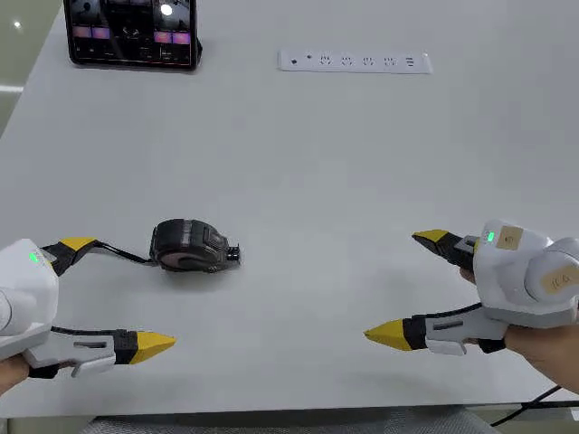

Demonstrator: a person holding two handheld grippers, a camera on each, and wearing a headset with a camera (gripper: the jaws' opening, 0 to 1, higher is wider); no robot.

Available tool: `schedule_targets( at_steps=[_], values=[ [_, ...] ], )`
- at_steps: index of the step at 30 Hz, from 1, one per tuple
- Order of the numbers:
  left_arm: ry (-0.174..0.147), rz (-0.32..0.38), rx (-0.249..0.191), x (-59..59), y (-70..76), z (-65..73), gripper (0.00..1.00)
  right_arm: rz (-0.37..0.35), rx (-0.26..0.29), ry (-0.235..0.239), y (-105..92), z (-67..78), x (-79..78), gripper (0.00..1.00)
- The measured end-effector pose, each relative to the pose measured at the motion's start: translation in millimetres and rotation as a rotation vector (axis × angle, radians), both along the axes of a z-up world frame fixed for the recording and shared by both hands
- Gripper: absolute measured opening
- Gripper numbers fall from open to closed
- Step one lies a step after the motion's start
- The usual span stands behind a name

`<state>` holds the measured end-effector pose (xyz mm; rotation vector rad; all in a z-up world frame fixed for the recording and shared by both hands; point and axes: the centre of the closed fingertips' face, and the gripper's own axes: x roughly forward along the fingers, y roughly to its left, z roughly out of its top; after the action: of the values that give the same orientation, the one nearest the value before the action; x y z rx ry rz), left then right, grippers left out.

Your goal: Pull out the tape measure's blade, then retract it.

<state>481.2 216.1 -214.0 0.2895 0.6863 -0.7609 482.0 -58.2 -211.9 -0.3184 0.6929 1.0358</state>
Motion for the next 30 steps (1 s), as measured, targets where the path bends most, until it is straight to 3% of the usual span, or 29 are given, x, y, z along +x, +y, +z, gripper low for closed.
schedule_targets(
  at_steps=[21,30],
  values=[
    [0.001,-0.059,0.031,22.8,1.4,-0.8,0.92,0.075,-0.015,0.006,12.3,-7.5,14.1,0.87],
    [0.024,-0.090,0.046,28.0,-1.3,-4.2,0.88,0.107,-0.018,0.003,19.1,-7.6,18.7,0.85]
  ],
)
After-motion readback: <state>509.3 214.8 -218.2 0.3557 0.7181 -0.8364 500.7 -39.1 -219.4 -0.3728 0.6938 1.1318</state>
